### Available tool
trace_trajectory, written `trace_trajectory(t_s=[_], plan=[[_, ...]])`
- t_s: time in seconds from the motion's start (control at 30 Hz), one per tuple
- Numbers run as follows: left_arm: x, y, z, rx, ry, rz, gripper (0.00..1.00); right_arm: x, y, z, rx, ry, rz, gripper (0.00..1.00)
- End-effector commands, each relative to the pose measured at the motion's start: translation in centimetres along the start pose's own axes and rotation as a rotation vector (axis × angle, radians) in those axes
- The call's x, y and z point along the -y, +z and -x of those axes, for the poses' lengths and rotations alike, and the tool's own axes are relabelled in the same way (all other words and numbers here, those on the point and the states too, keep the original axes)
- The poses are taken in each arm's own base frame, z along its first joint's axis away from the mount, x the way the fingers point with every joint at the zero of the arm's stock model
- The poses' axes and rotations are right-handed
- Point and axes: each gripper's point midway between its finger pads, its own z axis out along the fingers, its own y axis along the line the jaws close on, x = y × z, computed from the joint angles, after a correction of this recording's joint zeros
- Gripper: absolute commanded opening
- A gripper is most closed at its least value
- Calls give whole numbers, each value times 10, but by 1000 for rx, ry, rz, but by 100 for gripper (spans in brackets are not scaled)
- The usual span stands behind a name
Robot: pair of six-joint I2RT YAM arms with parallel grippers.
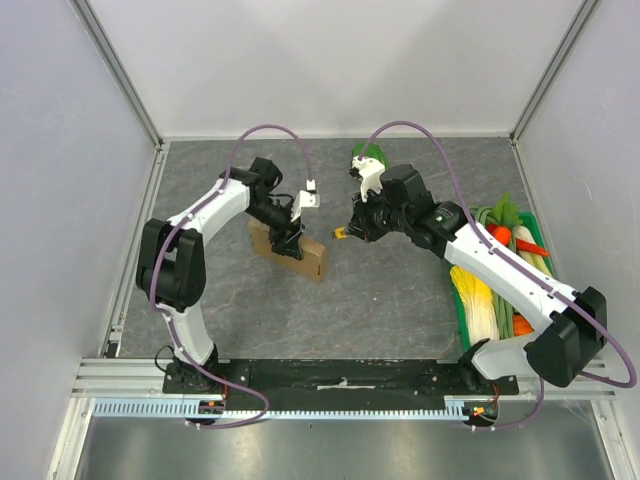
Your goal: Unpack the express box
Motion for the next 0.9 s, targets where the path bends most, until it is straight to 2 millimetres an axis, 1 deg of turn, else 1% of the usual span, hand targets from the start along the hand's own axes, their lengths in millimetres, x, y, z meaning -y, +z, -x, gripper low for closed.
trace_trajectory(t_s=[0.0, 0.03, 0.1, 0.17, 0.2, 0.23, 0.27, 0.3, 0.33, 0.37, 0.4, 0.43, 0.47, 0.53, 0.67, 0.77, 0.8, 0.83, 0.87], plan=[[7, 7, -9, -9, -41, 73, 71, -3, -14, 31, 87, -37, -11, 0], [0, 7, -4, 12, -11, 112, 68, -2, -15, 32, 90, -36, -13, 0], [-1, 7, -2, 28, -31, 159, 64, -3, -16, 34, 96, -37, -12, 0], [-5, 3, 5, 62, 18, 238, 62, -2, -18, 35, 103, -33, -20, 0], [-5, 4, 8, 75, 1, 264, 62, -1, -18, 34, 103, -29, -27, 0], [-2, 7, 0, 64, -7, 282, 61, 0, -20, 35, 109, -27, -40, 0], [-7, 0, 14, 99, 39, 337, 61, 2, -20, 35, 111, -19, -46, 0], [-3, 3, 16, 102, 39, 344, 61, 2, -21, 36, 115, -17, -50, 0], [1, 6, 10, 88, 38, 347, 61, 3, -21, 36, 118, -12, -58, 0], [2, 6, 16, 104, 54, 361, 62, 6, -21, 35, 118, 0, -74, 0], [4, 8, 10, 93, 41, 376, 62, 6, -21, 35, 123, 2, -76, 0], [4, 9, 12, 98, 39, 388, 62, 7, -22, 36, 127, 10, -83, 0], [5, 8, 17, 118, 23, 402, 62, 8, -22, 34, 129, 24, -89, 0], [3, 7, 18, 133, -20, 429, 62, 8, -23, 37, 149, 39, -93, 0], [5, 8, 25, 174, -168, 437, 62, 10, -22, 32, 165, 71, -98, 0], [3, 10, 26, 176, -263, 462, 61, 10, -23, 31, 174, 83, -102, 0], [-4, 8, 25, 168, -290, 497, 60, 10, -22, 31, 177, 85, -99, 0], [-5, 10, 22, 154, -318, 501, 58, 10, -23, 32, 181, 90, -101, 0], [-6, 11, 23, 154, -340, 510, 58, 10, -23, 31, 179, 91, -100, 0]])
